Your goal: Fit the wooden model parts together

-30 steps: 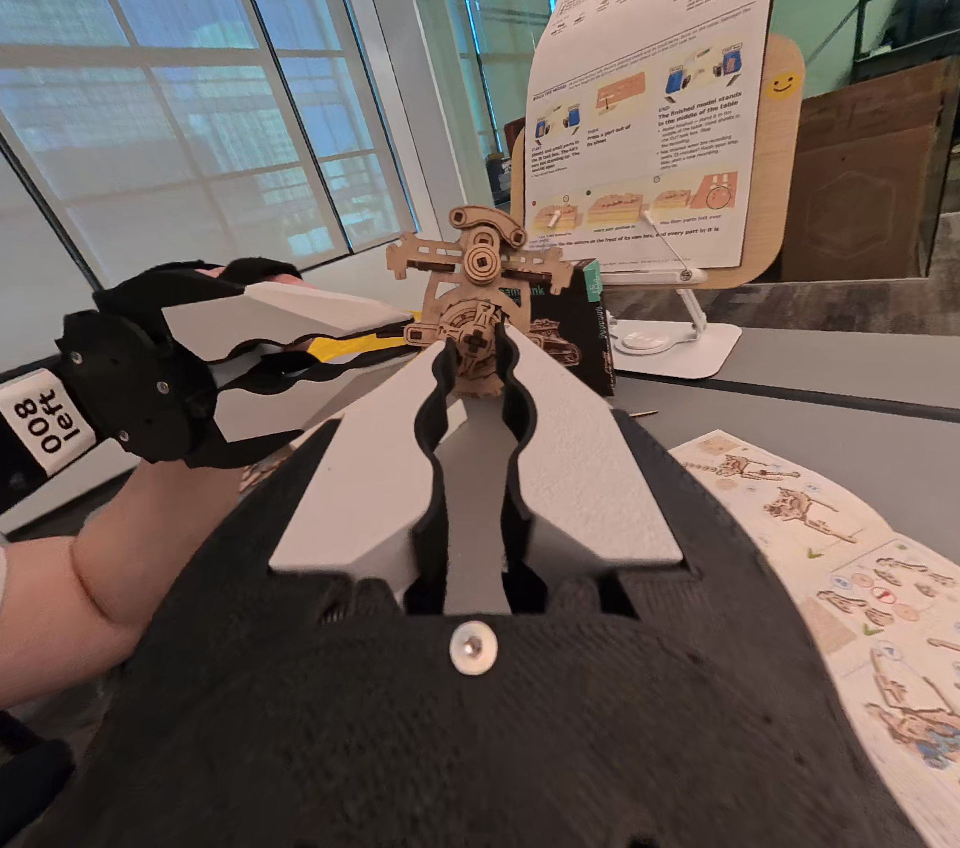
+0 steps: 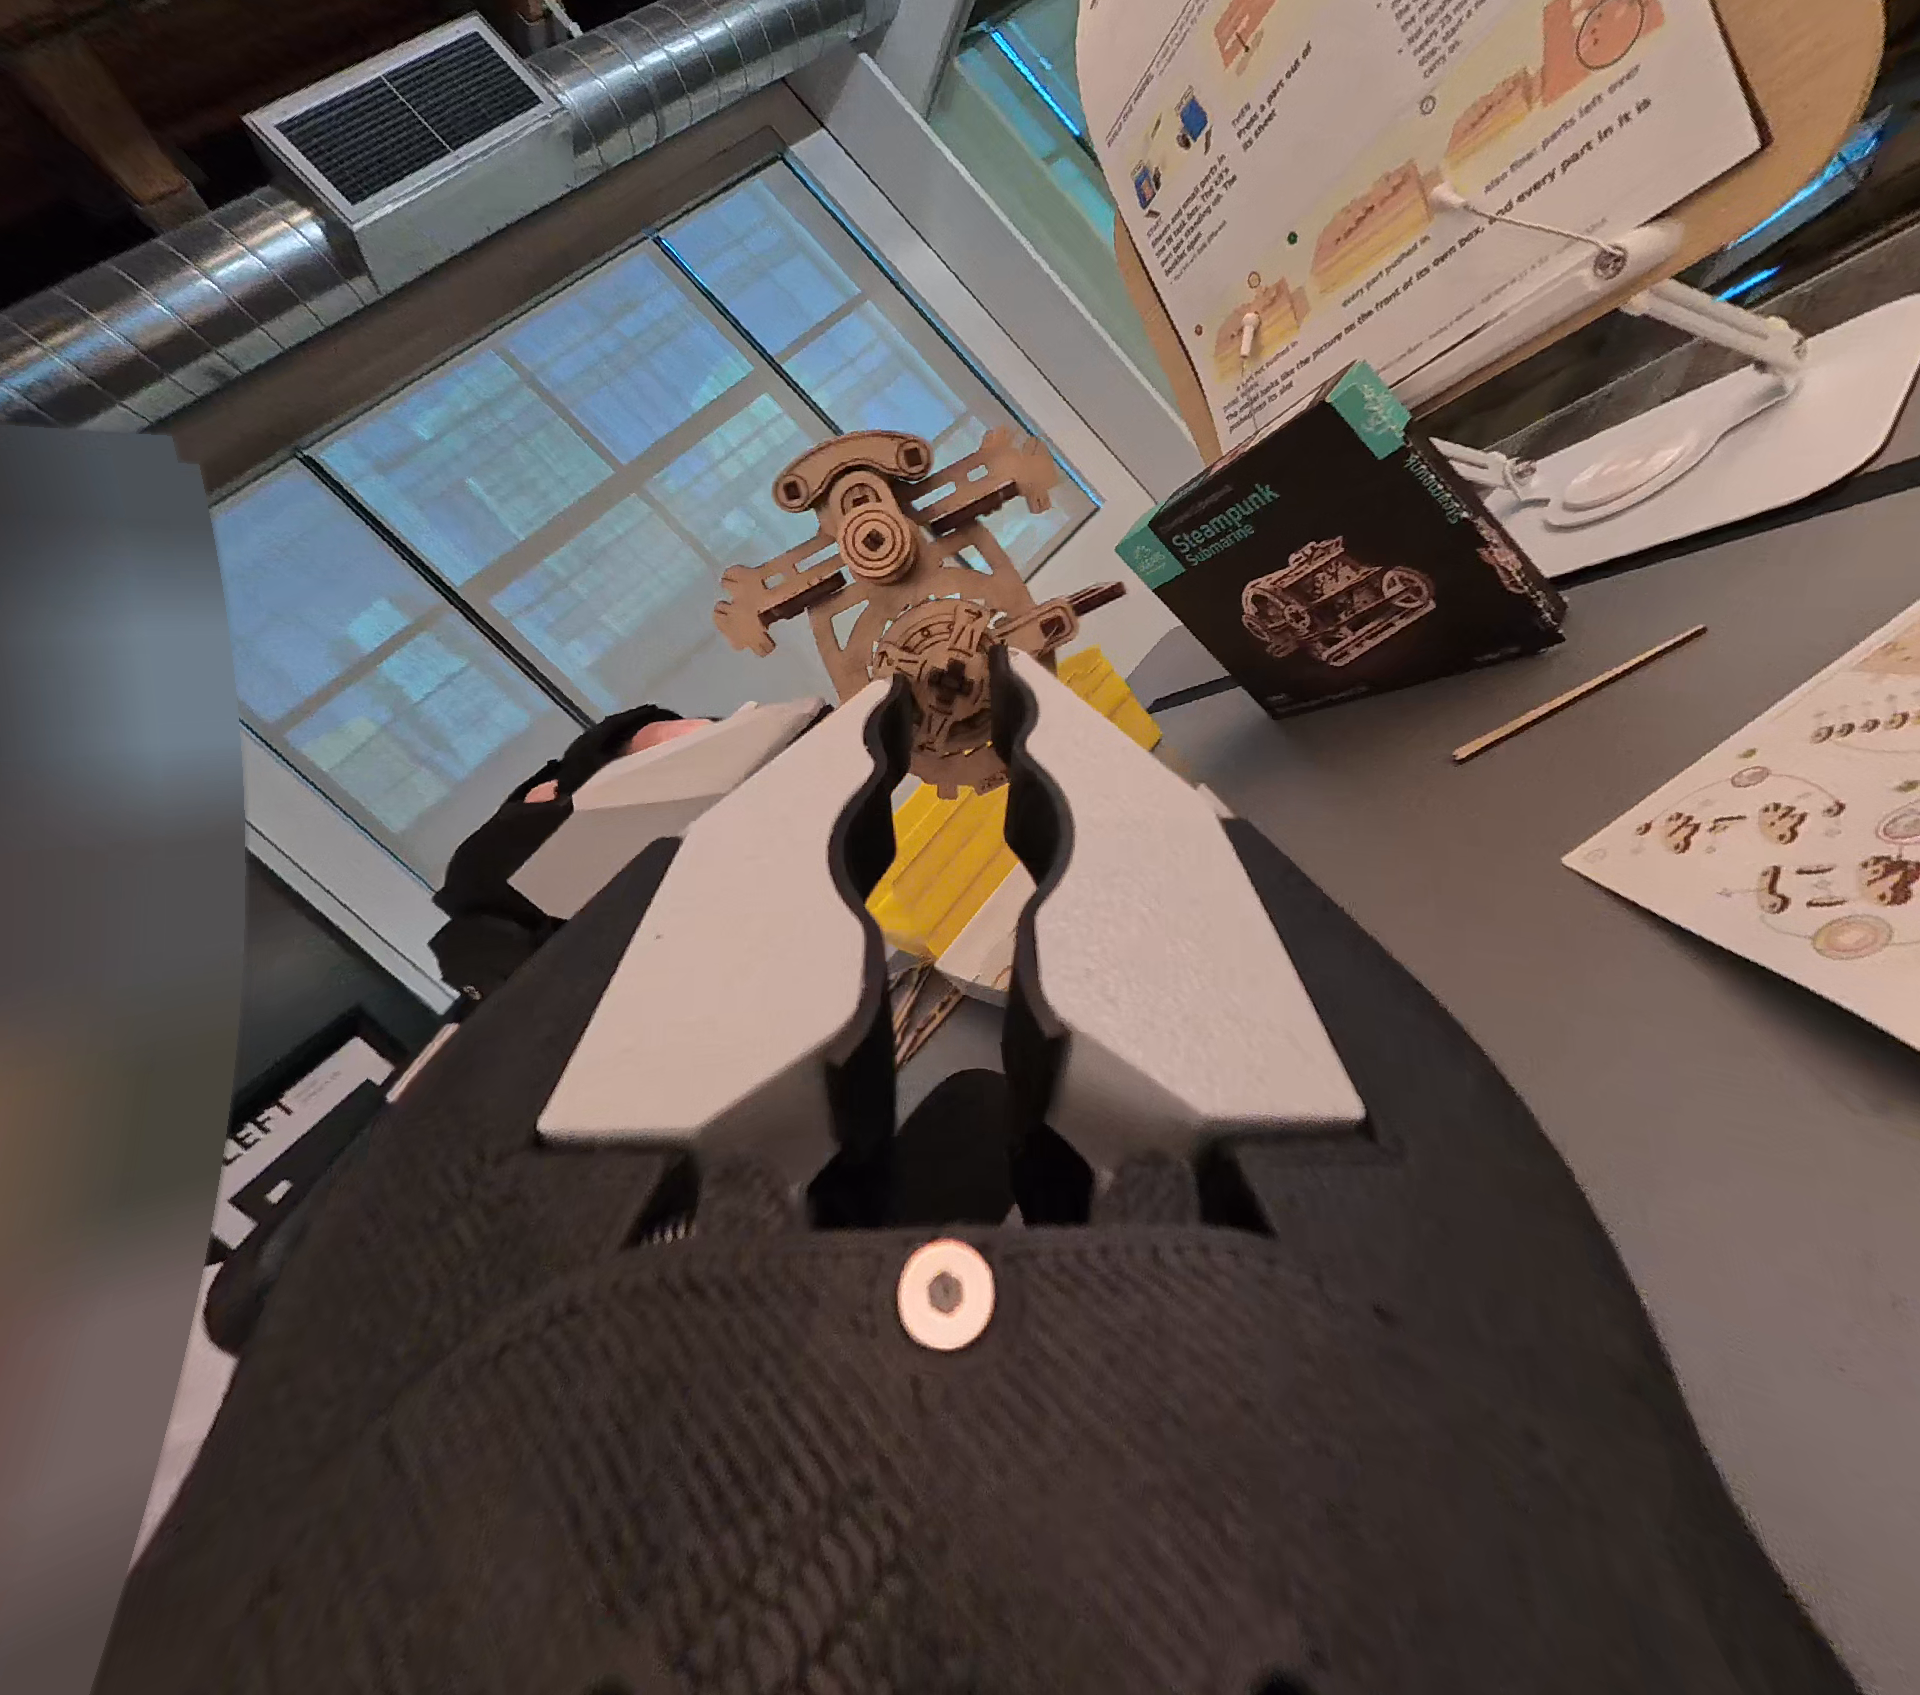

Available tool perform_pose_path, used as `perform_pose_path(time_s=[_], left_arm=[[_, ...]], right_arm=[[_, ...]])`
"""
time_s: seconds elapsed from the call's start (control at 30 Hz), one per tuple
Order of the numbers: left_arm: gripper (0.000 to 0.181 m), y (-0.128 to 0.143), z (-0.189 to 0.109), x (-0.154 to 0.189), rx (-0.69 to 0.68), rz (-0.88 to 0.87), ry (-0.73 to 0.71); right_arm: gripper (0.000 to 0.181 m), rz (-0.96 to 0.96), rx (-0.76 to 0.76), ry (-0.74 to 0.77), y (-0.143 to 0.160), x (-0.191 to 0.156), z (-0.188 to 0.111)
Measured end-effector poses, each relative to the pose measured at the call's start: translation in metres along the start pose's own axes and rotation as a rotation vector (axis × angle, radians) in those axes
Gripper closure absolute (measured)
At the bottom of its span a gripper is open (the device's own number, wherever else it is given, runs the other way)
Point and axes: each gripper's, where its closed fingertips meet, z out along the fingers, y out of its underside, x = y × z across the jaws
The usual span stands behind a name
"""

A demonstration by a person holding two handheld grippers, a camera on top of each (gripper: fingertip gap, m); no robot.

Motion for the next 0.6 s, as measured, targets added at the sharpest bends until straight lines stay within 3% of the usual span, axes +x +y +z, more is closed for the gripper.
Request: perform_pose_path(time_s=[0.6], left_arm=[[0.176,-0.0053,0.0010,0.0036,0.016,0.024,-0.004]], right_arm=[[0.168,0.241,0.040,-0.025,0.0014,0.0036,-0.0017]])
